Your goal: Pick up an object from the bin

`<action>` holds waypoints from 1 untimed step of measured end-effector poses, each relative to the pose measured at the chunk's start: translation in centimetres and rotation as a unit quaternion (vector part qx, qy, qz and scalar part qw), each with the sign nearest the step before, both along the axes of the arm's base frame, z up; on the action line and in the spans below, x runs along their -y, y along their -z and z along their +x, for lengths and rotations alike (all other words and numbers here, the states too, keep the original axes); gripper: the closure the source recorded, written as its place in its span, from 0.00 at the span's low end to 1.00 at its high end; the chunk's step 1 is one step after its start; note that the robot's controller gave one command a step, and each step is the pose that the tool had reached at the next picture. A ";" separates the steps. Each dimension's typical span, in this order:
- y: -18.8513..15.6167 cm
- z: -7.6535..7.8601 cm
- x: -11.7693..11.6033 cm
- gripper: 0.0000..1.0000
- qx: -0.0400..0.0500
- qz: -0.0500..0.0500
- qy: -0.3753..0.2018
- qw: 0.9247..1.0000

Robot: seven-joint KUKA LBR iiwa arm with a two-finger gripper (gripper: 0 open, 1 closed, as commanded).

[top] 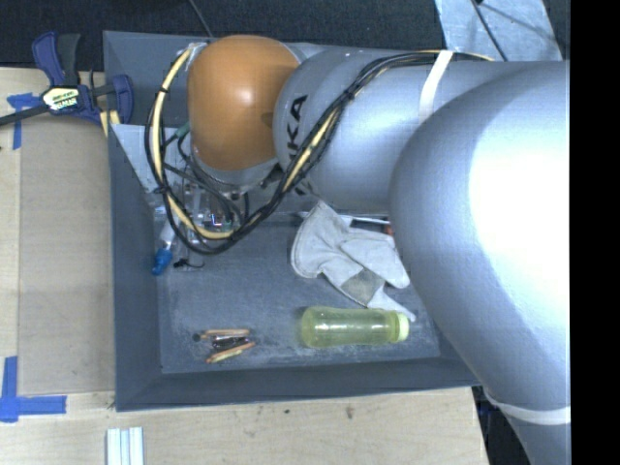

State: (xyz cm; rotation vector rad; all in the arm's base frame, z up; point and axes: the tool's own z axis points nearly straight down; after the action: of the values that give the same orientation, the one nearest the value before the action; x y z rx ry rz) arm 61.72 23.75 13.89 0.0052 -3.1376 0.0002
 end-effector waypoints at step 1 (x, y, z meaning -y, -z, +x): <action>-0.5 0.1 0.1 0.00 0.003 0.001 0.002 1.000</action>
Offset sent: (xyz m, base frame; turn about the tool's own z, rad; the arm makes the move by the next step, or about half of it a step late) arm -0.0270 -0.0683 -0.0689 0.1009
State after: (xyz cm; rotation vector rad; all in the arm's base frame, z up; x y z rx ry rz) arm 61.86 23.65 14.42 0.0002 -3.1436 -0.0021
